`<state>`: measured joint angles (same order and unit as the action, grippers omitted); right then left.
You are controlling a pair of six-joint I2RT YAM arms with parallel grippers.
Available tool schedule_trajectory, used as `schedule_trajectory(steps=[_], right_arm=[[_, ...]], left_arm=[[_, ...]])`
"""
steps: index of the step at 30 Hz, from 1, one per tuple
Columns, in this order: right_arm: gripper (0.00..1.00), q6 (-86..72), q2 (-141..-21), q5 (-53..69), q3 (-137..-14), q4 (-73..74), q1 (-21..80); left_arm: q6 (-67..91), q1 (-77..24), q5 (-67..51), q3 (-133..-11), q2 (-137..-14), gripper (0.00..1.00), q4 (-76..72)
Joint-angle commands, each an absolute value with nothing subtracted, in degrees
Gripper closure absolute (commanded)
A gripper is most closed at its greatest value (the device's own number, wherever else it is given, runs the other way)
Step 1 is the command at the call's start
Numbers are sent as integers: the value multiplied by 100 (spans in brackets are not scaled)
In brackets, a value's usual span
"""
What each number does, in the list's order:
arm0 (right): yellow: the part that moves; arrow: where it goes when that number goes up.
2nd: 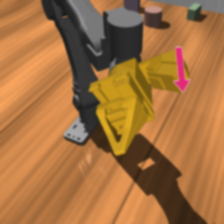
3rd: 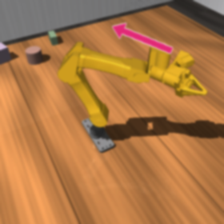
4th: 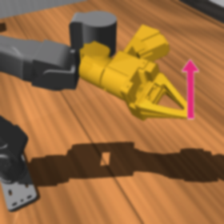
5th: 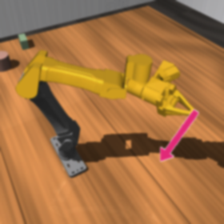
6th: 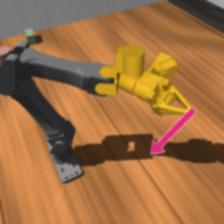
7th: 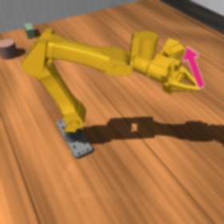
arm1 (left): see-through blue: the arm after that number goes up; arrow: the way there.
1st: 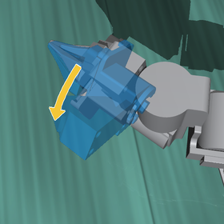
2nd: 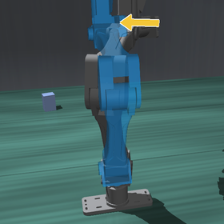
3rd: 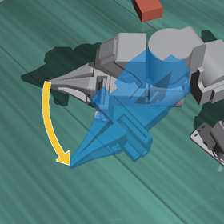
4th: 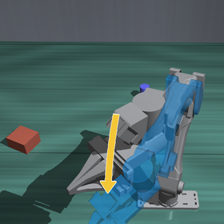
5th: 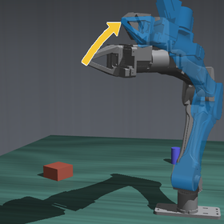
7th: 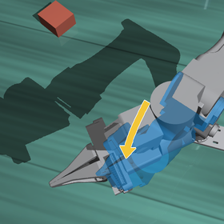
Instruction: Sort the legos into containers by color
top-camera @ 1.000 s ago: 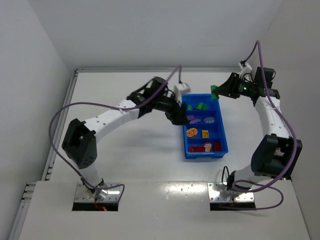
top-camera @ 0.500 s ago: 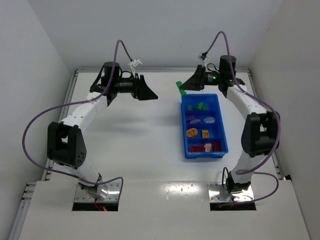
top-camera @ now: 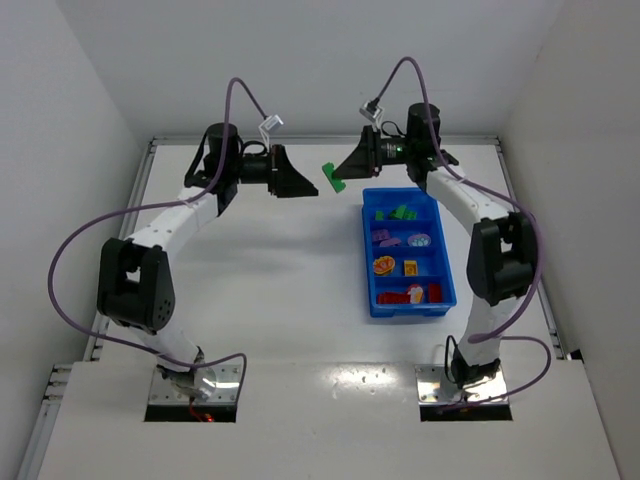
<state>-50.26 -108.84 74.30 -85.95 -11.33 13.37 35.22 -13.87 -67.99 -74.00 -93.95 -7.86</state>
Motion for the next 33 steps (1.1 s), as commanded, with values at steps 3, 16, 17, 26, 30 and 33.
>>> schedule_trajectory(steps=[3, 16, 17, 26, 30, 33], right_arm=[[100, -5177, -10960, 7611, -8851, -1556, 1546], [100, -5177, -10960, 7664, -8675, -1556, 1705], [100, -5177, -10960, 7716, -8675, -1556, 1705], [100, -5177, -10960, 7770, -8569, -1556, 1758], [100, -5177, -10960, 7770, -8569, -1556, 1758], [100, -5177, -10960, 7770, -8569, -1608, 1758]], left_arm=[[3691, -1362, -6829, -7471, -9544, 16, -1274], [3867, -1362, -6829, -7471, -9598, 21, -1600], [3919, -1362, -6829, -7471, -9598, 23, -1669], [4359, -1362, -6952, -7295, -9598, 26, -2479], [4482, -1415, -7005, -7242, -9650, 32, -2628], [4482, -1468, -7005, -7242, -9650, 37, -2689]])
